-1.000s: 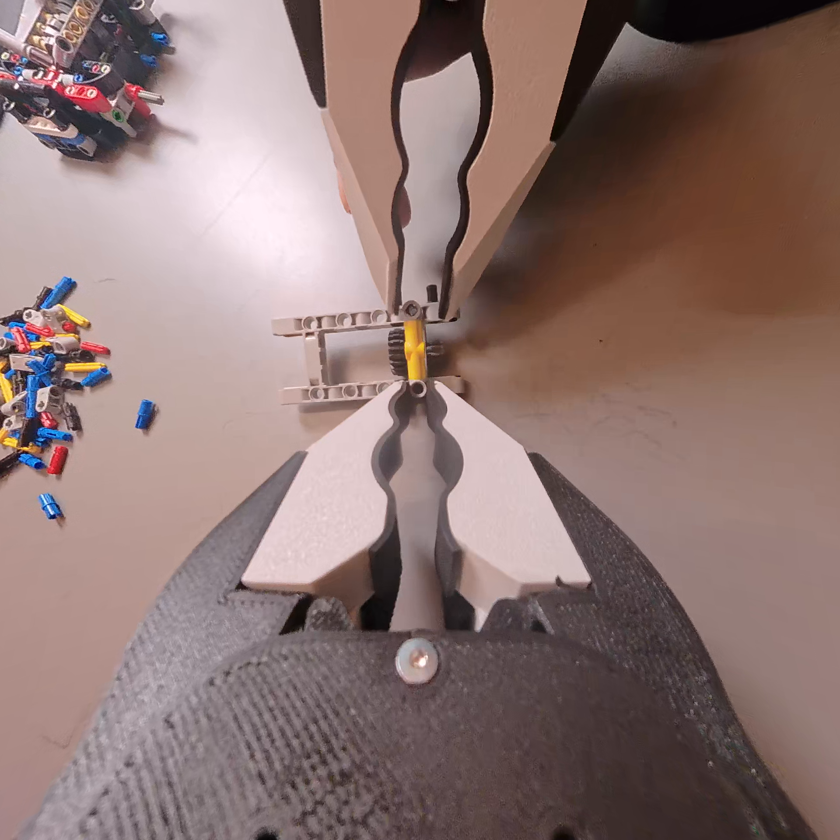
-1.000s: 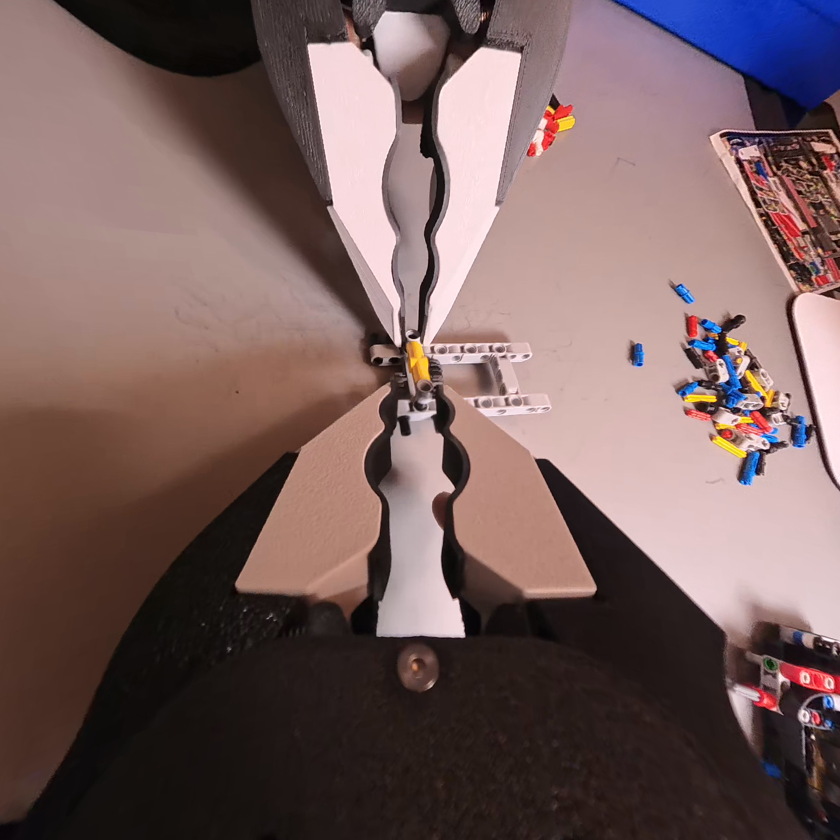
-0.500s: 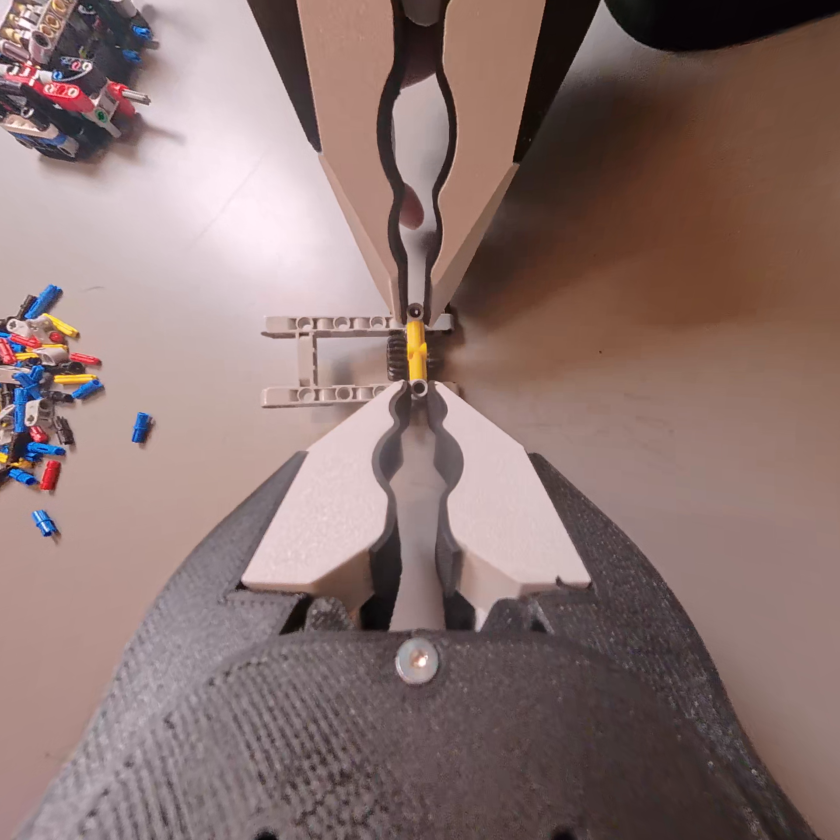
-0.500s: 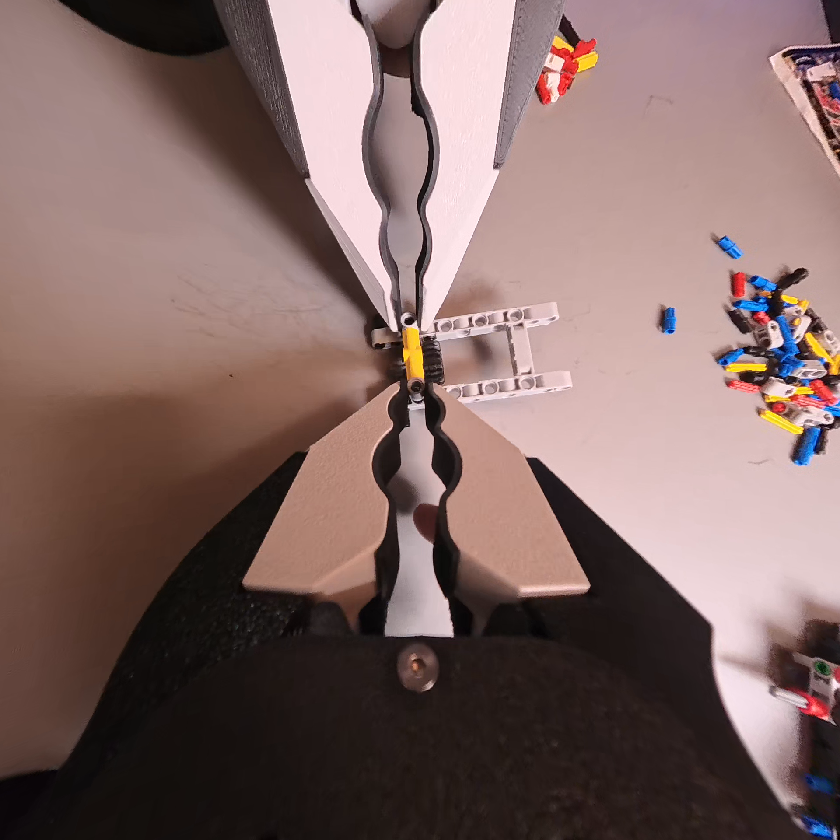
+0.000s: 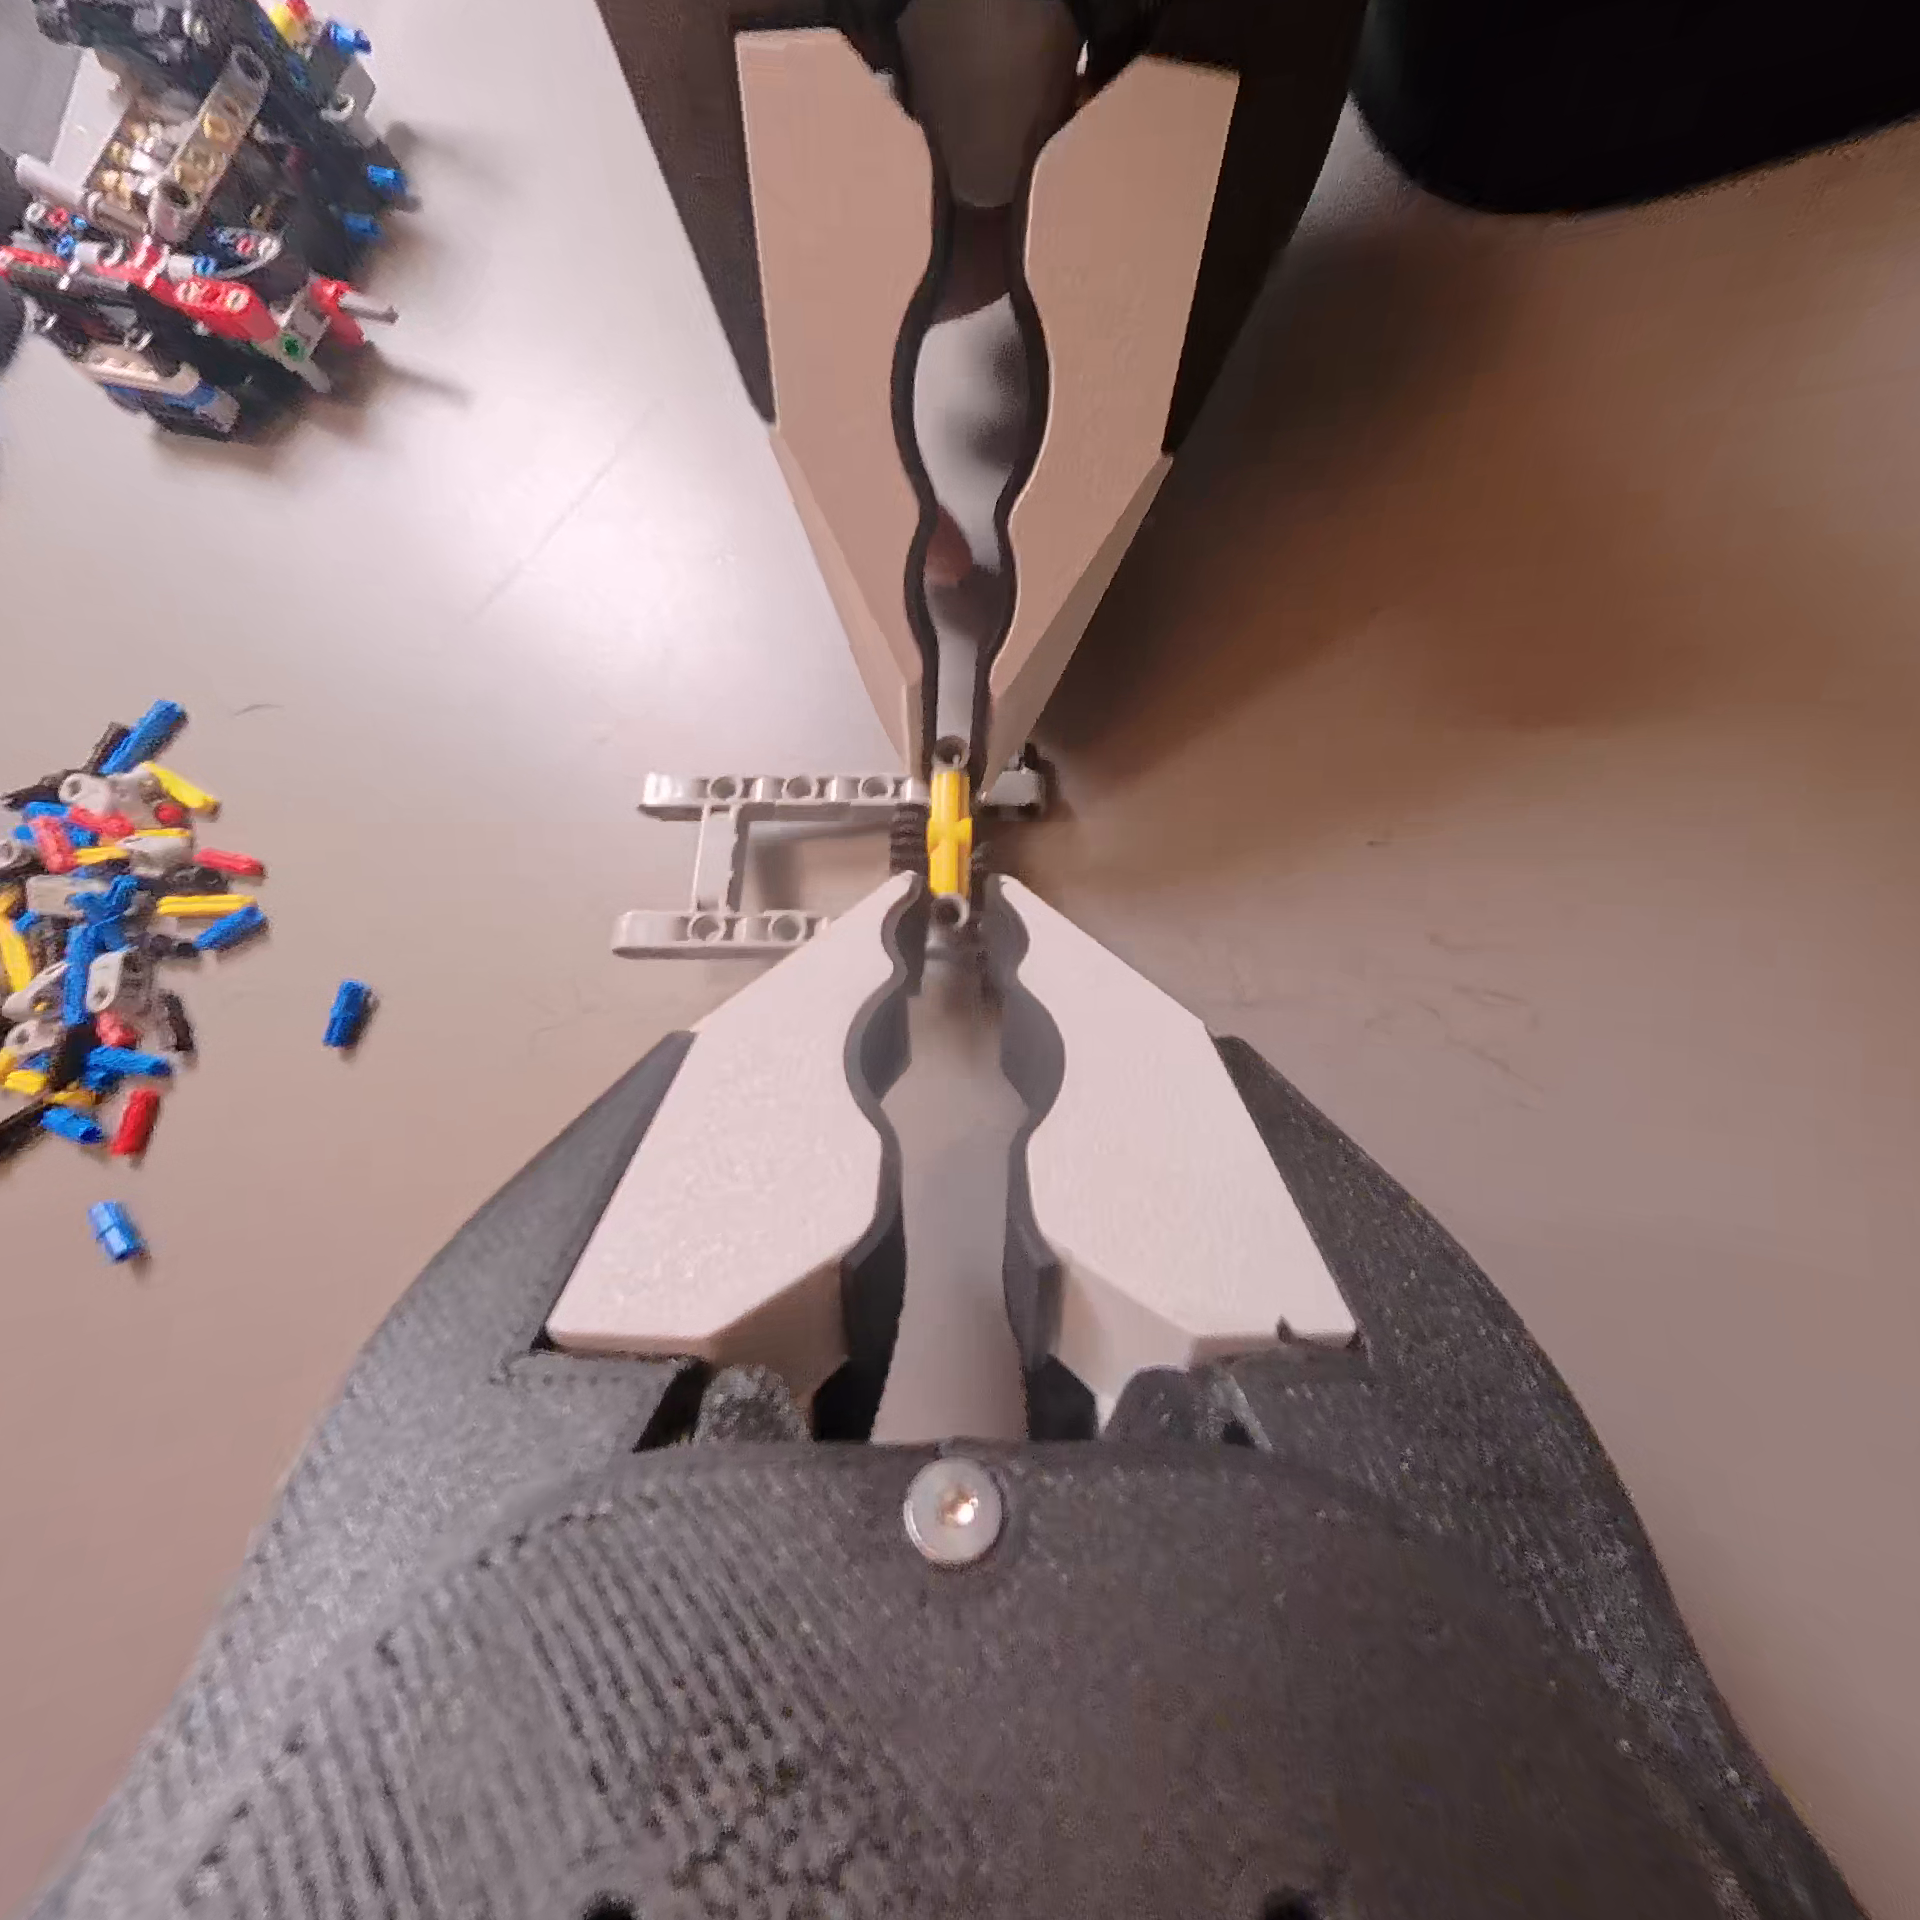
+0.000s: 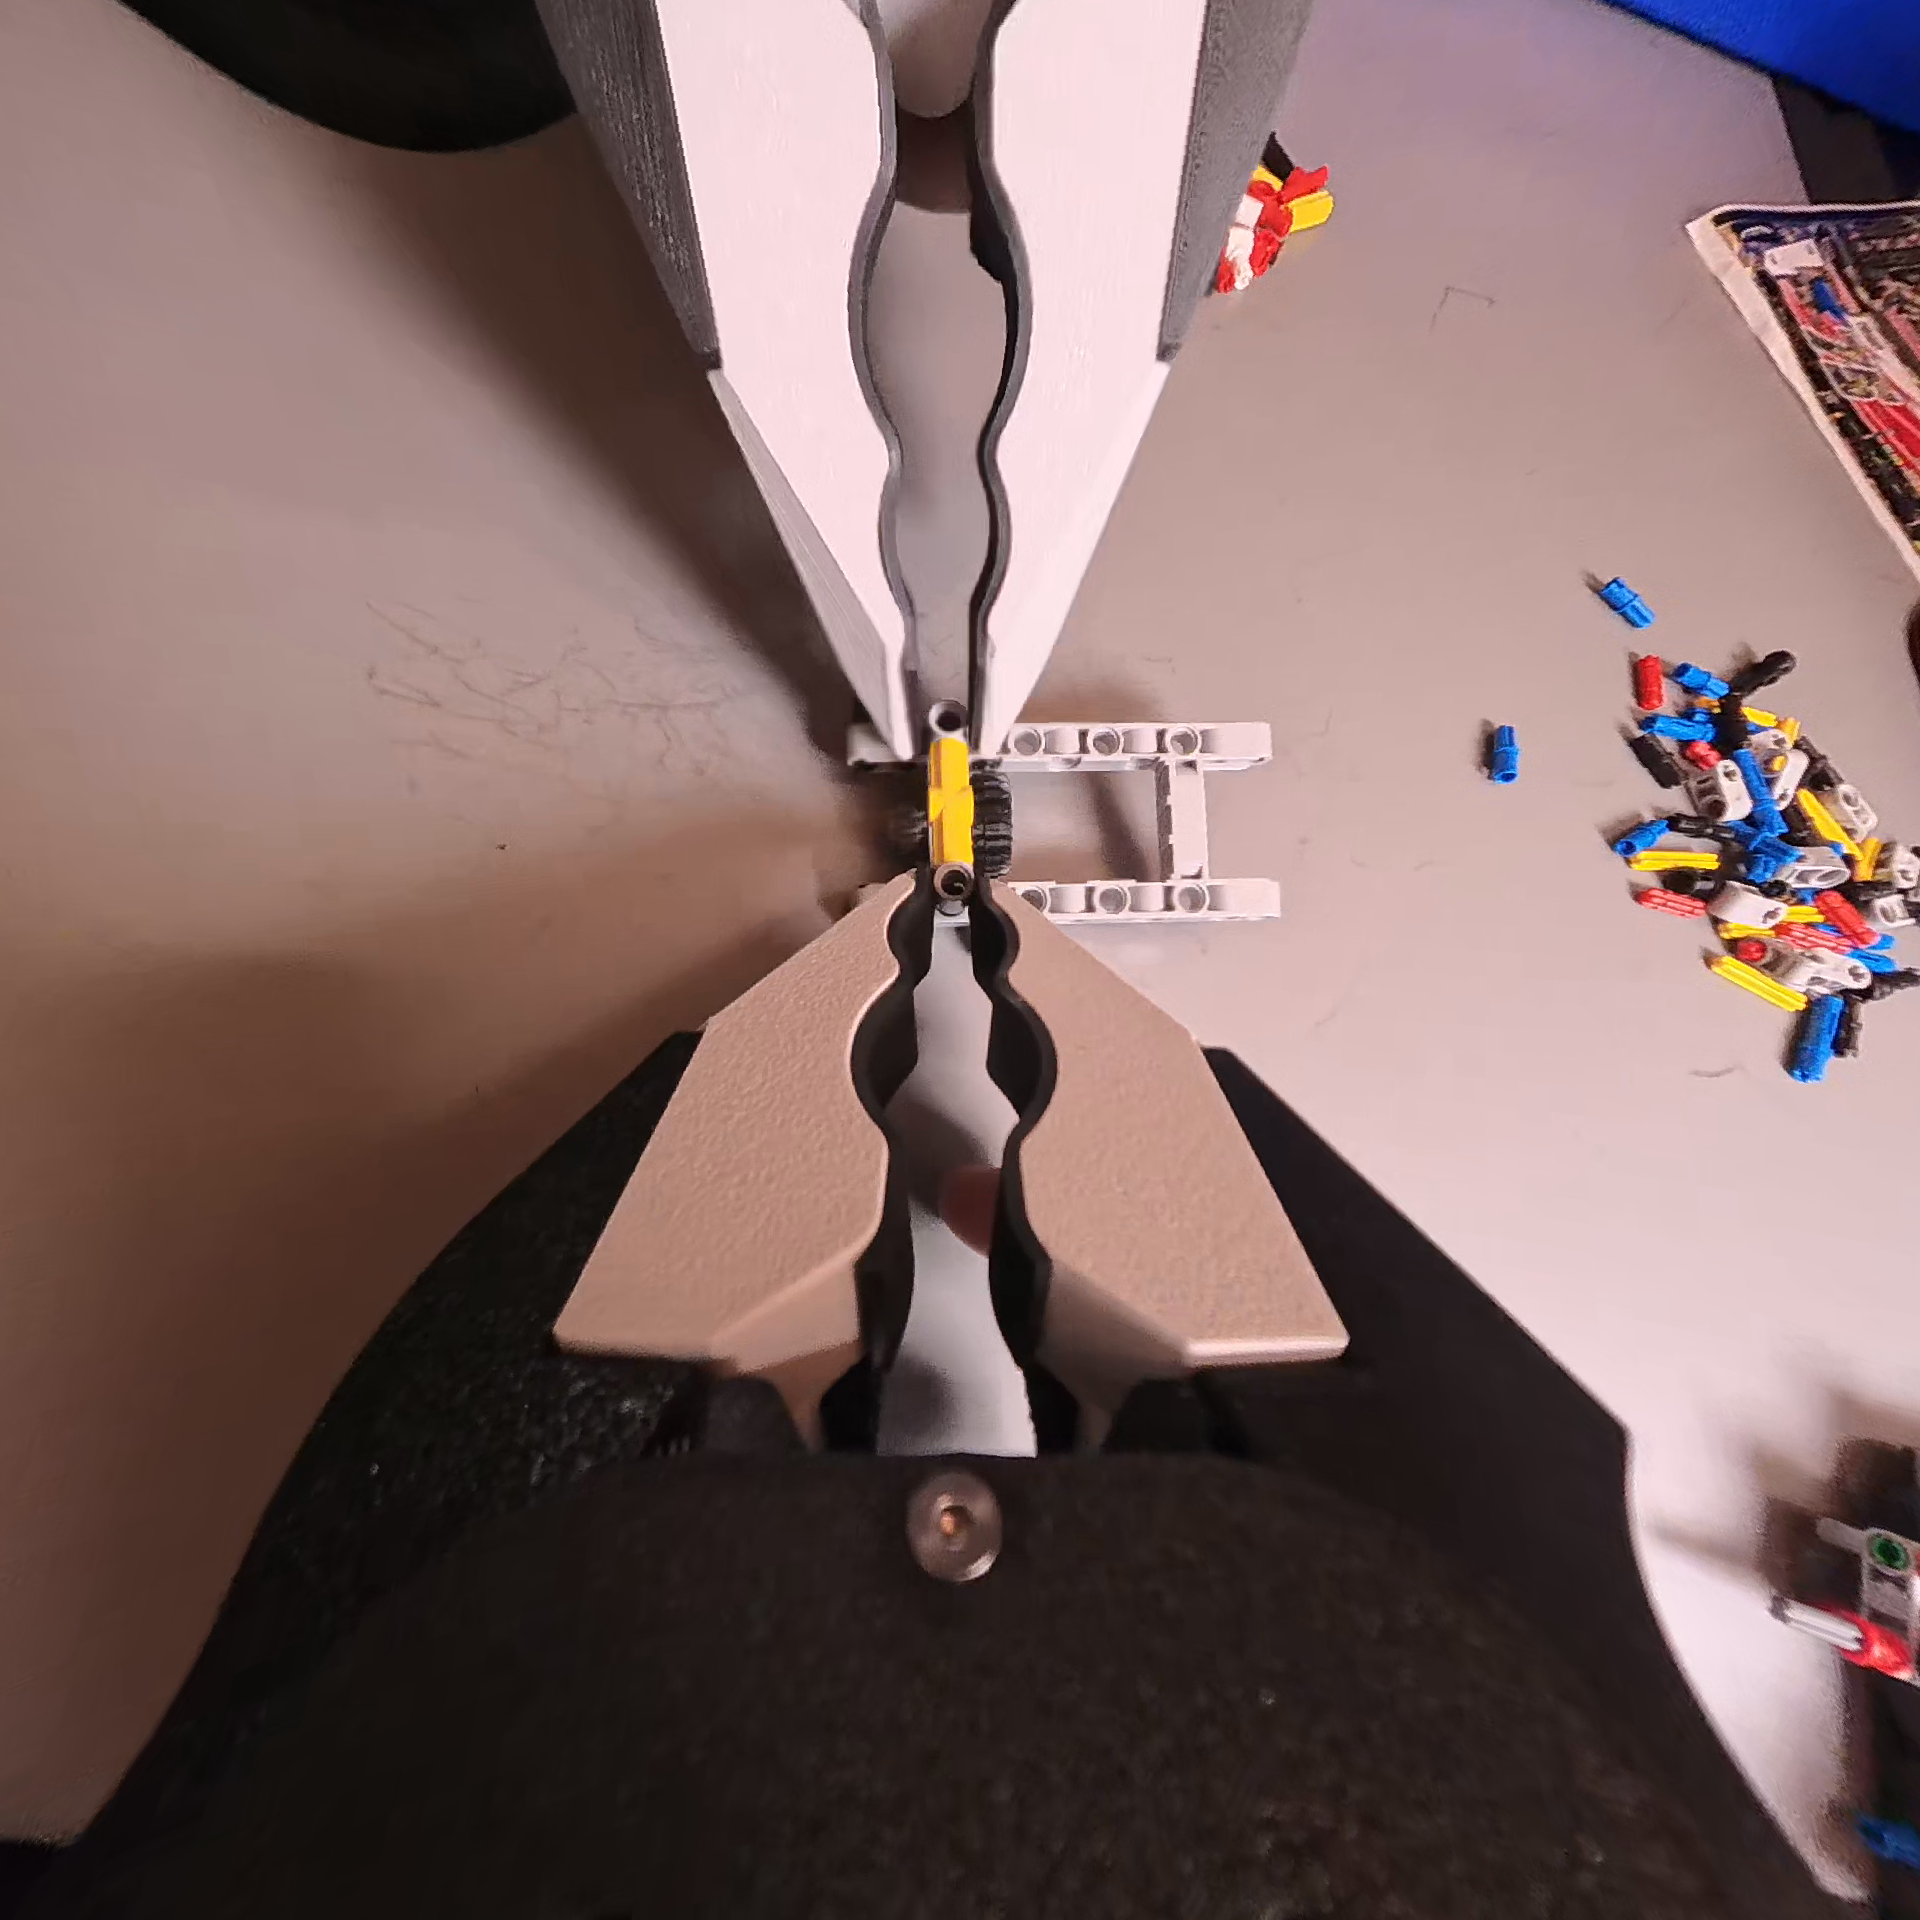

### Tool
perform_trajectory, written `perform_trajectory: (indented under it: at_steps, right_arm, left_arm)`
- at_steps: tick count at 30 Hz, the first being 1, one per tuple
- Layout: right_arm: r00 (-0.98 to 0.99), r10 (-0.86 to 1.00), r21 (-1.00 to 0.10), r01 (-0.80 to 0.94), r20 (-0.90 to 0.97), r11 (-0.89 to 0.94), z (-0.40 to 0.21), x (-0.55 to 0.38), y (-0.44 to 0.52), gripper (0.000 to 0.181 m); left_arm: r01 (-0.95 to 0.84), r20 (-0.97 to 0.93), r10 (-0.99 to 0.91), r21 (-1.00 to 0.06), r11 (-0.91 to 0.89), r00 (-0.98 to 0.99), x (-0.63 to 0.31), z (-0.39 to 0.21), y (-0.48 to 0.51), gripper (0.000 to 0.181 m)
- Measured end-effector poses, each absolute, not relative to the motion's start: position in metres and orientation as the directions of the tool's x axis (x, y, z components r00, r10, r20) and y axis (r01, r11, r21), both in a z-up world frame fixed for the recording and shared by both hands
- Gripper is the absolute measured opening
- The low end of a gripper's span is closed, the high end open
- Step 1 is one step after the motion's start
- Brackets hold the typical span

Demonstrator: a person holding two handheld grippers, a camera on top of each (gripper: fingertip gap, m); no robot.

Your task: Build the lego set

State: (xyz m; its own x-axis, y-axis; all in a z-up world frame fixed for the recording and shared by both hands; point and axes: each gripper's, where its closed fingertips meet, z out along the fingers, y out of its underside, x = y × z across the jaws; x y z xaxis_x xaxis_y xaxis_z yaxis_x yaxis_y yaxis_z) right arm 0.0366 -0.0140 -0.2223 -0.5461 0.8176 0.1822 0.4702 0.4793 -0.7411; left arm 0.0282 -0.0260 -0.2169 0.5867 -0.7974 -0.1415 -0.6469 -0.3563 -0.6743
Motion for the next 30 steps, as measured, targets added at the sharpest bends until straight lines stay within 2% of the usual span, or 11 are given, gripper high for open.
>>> perform_trajectory:
  at_steps: [1,9,16,20,30]
  right_arm:
    - [-0.546,0.816,-0.741,0.465,0.191,0.484,-0.222,0.036,-0.014,0.006]
    - [-0.546,0.809,-0.736,0.452,0.218,0.504,-0.221,0.037,-0.018,0.006]
    - [-0.54,0.814,-0.727,0.468,0.215,0.503,-0.223,0.042,-0.017,0.009]
    - [-0.539,0.819,-0.727,0.479,0.199,0.492,-0.224,0.048,-0.012,0.0]
    - [-0.541,0.815,-0.732,0.467,0.207,0.496,-0.226,0.042,-0.016,0.0]
  left_arm:
    - [-0.63,-0.12,-0.802,-0.69,-0.355,0.584,0.033,-0.216,-0.026,0.013]
    - [-0.607,-0.118,-0.806,-0.723,-0.331,0.58,0.043,-0.22,-0.018,0.006]
    - [-0.635,-0.141,-0.809,-0.7,-0.326,0.571,0.043,-0.221,-0.019,0.005]
    - [-0.648,-0.159,-0.81,-0.693,-0.316,0.564,0.043,-0.221,-0.019,0.005]
    - [-0.668,-0.183,-0.814,-0.682,-0.299,0.552,0.043,-0.221,-0.017,0.005]
